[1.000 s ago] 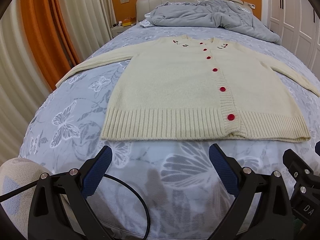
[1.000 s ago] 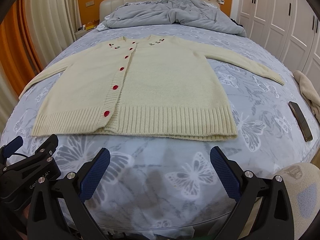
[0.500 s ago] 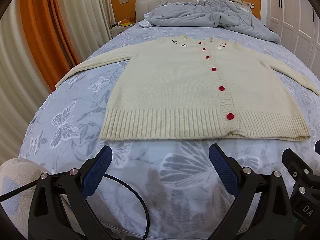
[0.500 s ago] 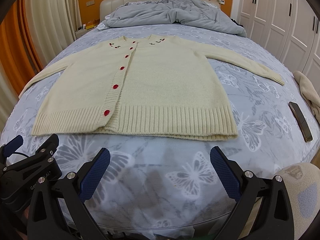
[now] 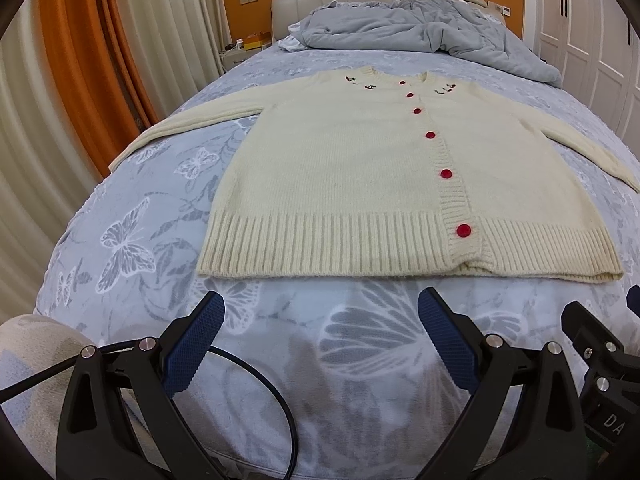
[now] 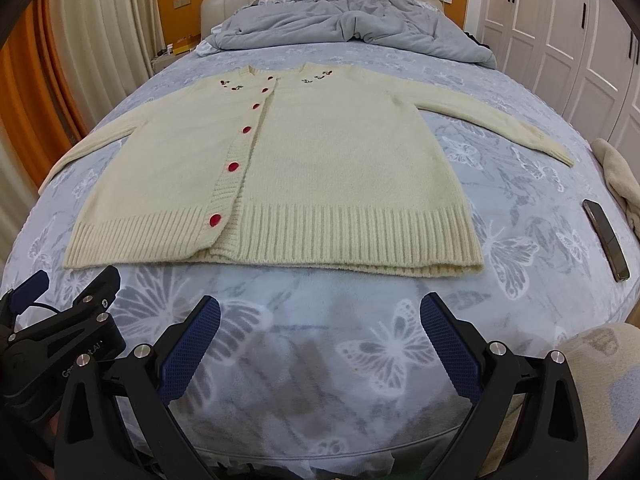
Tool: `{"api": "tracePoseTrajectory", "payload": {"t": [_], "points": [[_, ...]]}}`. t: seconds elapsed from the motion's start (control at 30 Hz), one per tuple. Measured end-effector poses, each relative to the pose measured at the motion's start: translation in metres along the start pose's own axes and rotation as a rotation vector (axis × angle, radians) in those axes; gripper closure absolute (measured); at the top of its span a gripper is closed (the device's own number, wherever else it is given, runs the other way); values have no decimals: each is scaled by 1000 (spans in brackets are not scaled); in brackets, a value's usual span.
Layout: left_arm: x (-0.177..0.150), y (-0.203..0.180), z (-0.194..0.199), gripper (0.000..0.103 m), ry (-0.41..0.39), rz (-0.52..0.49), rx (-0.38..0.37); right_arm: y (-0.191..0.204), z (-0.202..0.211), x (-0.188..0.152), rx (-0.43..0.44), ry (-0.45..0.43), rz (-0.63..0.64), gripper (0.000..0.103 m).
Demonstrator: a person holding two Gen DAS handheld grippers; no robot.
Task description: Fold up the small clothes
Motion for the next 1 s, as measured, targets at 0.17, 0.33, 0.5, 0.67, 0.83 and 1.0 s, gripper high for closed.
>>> {"api": "tracePoseTrajectory", "payload": {"t": [0.17,0.33,0.5,0.67,0.83,1.0], "points": [[-1,3,-7,8,15,11,-4,0,-8,0,1,26,-2,5],[8,12,-7,8,3,54,-28,-20,-3,21,46,22,-63,6],[18,23,-12,5,1,120,-26,-121,7,95,18,-96,-208,6],[18,12,-22,5,24,91,-23,-276,-13,154,-76,-155,-406,6],[26,5,-35,5,45,71,-6,-413,-40,184,-3,-276,-742,19],[47,0,-50,5,57,61,-19,-484,-68,187,-52,-311,-900,23]]}}
Point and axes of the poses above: each gripper's, at about its wrist camera, not at the fingertips, and z roughly against the way its jaws point, y to its left, x to its top, the point moved 10 cm from there along -z, roughly the way its jaws point, and after that the axes turned 14 degrees about x, right-handed, at the moved point
